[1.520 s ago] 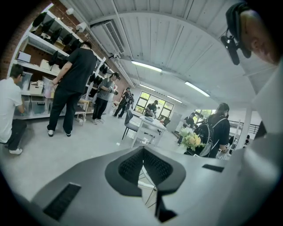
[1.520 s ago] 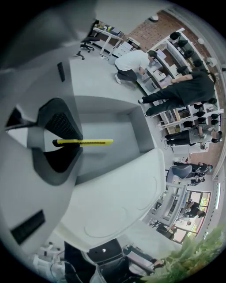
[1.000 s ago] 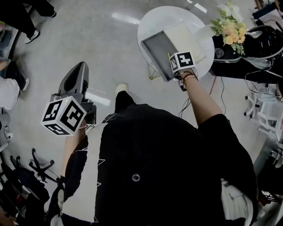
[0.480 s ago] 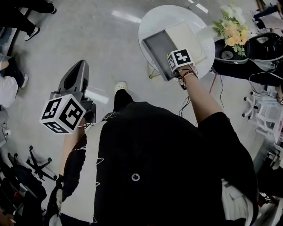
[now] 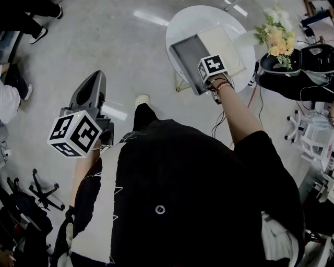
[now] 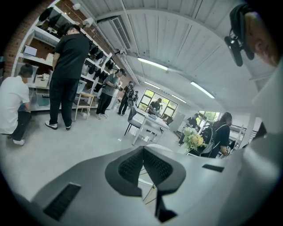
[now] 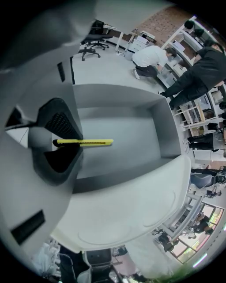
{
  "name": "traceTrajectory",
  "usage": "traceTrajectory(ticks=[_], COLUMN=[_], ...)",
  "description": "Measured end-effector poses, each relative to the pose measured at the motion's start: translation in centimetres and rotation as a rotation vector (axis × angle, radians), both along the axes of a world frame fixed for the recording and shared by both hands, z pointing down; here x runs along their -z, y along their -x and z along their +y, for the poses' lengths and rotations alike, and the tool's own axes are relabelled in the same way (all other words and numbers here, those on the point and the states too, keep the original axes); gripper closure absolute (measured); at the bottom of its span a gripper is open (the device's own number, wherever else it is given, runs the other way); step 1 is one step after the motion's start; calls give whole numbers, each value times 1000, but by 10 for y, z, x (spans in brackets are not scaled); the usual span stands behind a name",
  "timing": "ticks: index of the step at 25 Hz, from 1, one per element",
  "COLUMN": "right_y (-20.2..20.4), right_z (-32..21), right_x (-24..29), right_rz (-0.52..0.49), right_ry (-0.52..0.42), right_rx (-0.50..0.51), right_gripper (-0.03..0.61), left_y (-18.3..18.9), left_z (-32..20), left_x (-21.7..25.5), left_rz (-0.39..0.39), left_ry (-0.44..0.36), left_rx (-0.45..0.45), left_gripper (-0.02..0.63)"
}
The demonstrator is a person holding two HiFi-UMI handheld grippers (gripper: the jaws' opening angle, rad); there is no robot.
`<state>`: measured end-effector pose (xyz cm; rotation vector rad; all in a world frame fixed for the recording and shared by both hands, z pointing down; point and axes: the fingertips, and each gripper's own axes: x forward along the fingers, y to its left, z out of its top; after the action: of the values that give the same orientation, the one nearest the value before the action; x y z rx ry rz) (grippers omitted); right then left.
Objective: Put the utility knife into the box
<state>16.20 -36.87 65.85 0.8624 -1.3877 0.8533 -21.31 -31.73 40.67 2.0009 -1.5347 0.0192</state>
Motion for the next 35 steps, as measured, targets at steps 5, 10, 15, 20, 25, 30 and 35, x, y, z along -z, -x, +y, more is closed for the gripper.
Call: traceTrajectory(ticks=[5, 10, 15, 20, 25, 30, 35], right_y=[-1, -4, -2, -1, 1, 3, 7], right_z=[1, 1, 4, 4, 5, 4, 6], right_x=[-2, -3, -4, -4, -4, -4, -2], right_rz=[28, 52, 69, 78, 33, 7, -2], right_ry=[16, 23, 51, 67, 72, 55, 44], right_rx=[0, -1, 1, 12, -31, -49, -58], right_gripper=[520, 520, 520, 518, 518, 515, 505], left_y=[3, 6, 6, 10, 8, 6, 7], left_z=[1, -1, -6, -8, -10, -10, -4], left_x=[-3, -7, -9, -11, -14, -14, -13], left_rz=[2, 4, 9, 13, 22, 19, 15], left_ry=[5, 12, 16, 19, 26, 24, 23], left_rx=[-1, 2, -7, -10, -16, -24, -25], left_gripper=[603, 603, 603, 603, 603, 603, 603])
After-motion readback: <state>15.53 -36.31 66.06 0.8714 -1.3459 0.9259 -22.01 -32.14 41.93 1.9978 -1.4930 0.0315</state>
